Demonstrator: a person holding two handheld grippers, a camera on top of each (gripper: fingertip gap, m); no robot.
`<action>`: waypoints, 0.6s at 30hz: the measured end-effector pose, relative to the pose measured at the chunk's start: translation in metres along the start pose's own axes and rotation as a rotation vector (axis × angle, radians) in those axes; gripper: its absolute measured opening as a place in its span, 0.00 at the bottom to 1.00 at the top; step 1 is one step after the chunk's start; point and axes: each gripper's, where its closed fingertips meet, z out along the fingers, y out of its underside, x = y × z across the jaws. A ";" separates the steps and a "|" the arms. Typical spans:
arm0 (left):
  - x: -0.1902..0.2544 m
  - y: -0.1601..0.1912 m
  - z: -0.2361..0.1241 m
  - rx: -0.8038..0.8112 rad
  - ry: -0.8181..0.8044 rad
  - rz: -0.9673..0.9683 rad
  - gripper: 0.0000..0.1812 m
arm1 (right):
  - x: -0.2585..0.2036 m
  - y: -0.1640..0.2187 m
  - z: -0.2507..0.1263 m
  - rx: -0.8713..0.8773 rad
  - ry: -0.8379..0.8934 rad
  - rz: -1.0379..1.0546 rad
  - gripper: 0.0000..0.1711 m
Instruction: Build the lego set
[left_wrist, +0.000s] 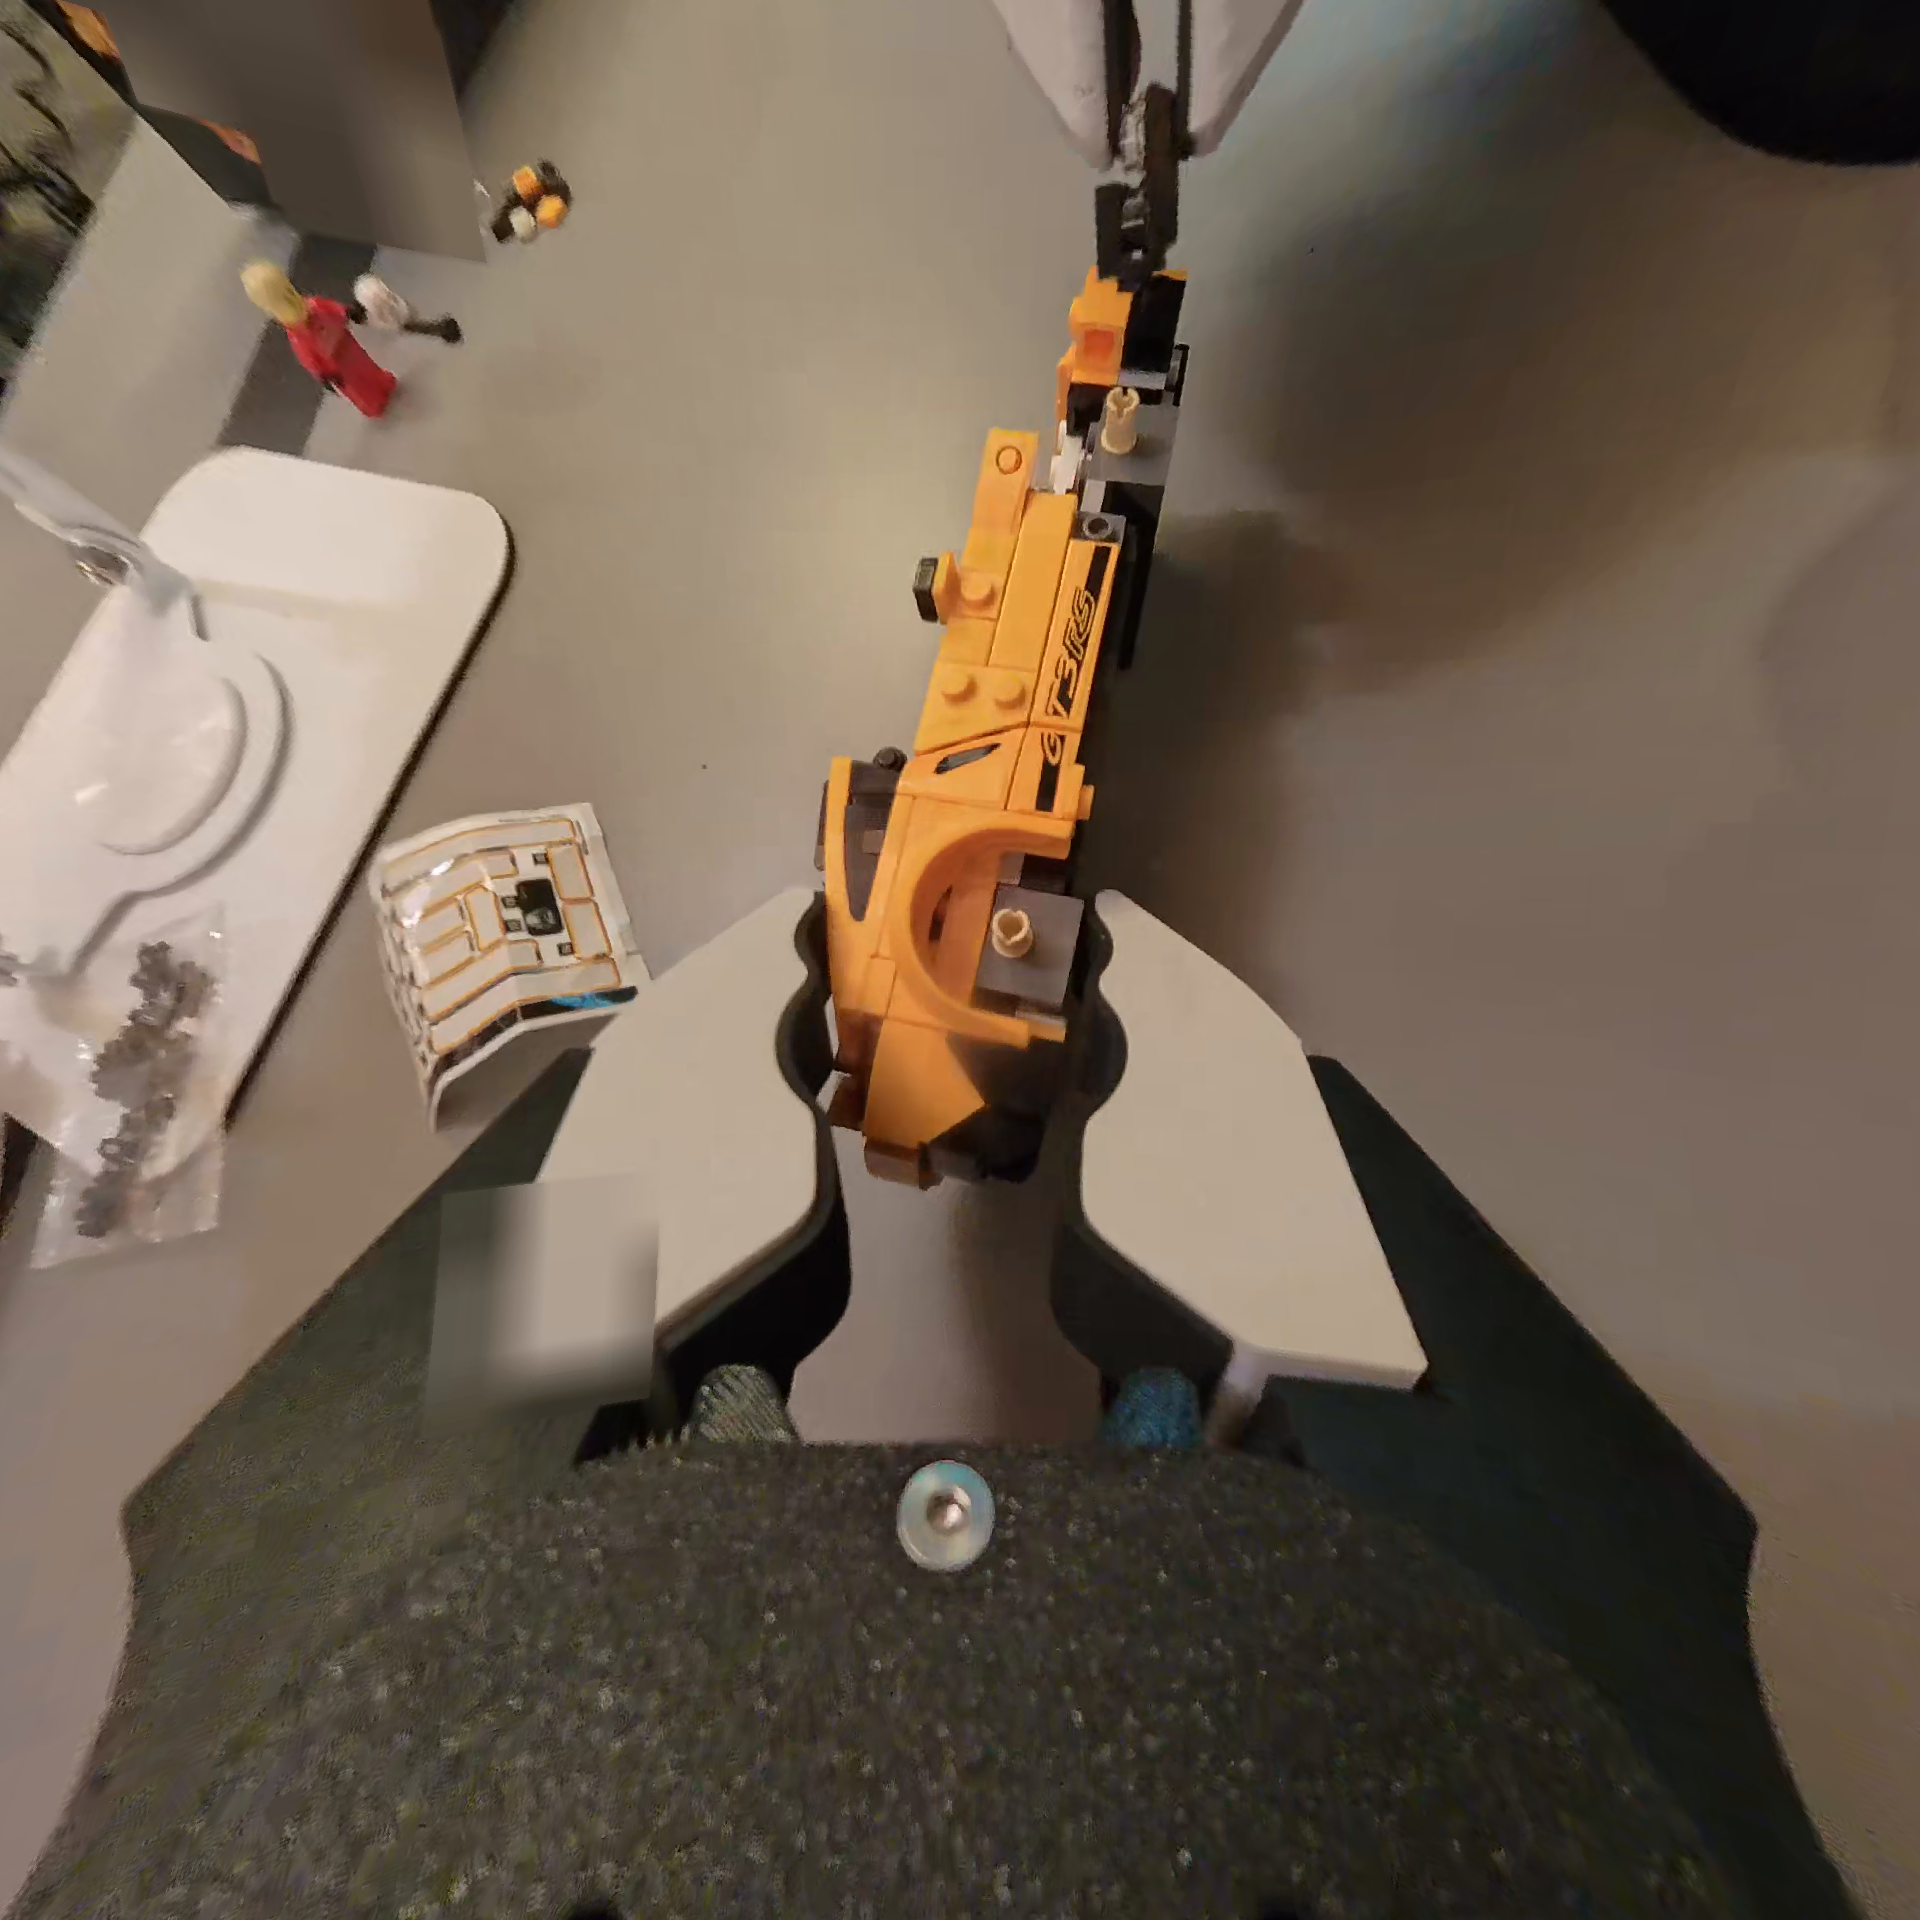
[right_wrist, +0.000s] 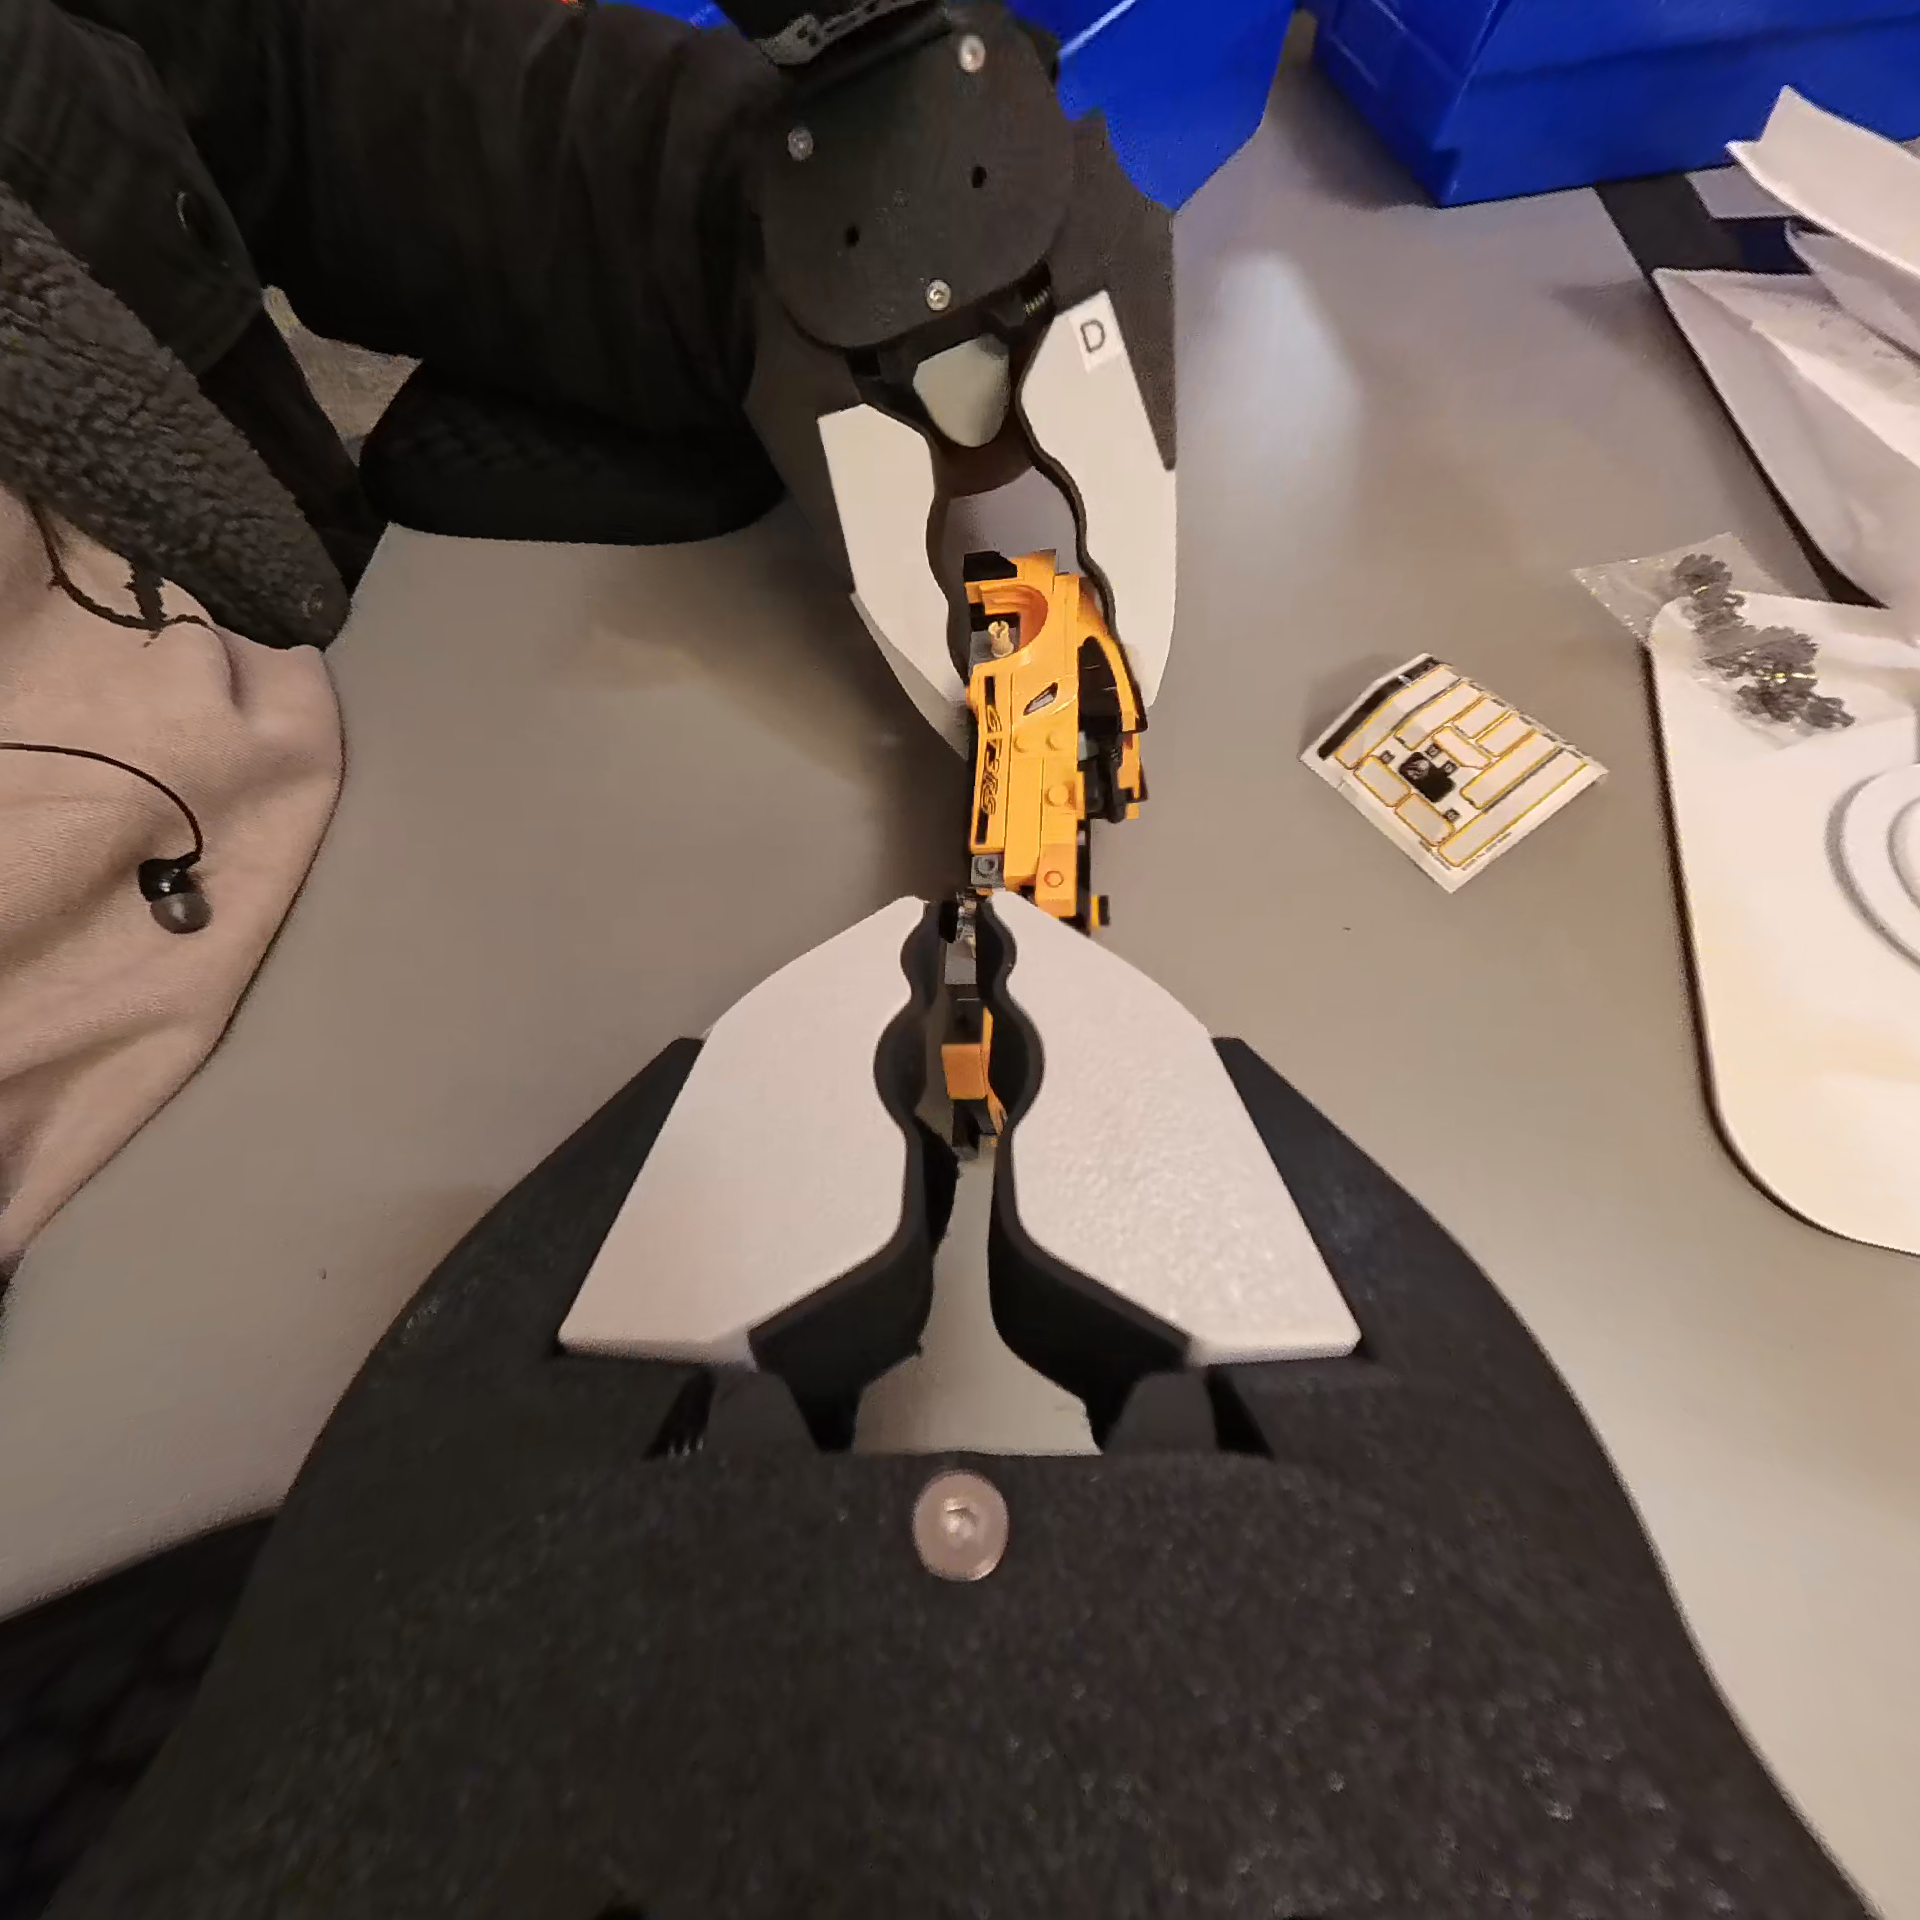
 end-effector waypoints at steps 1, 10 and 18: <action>0.001 -0.001 0.000 0.004 -0.021 0.023 0.24 | -0.001 0.000 0.000 -0.007 -0.001 -0.004 0.04; 0.025 -0.007 -0.006 0.074 0.015 0.122 0.24 | -0.017 -0.008 0.000 -0.048 -0.052 0.012 0.04; 0.075 -0.007 -0.019 0.066 0.478 0.110 0.24 | -0.040 -0.015 0.008 -0.018 -0.214 0.158 0.04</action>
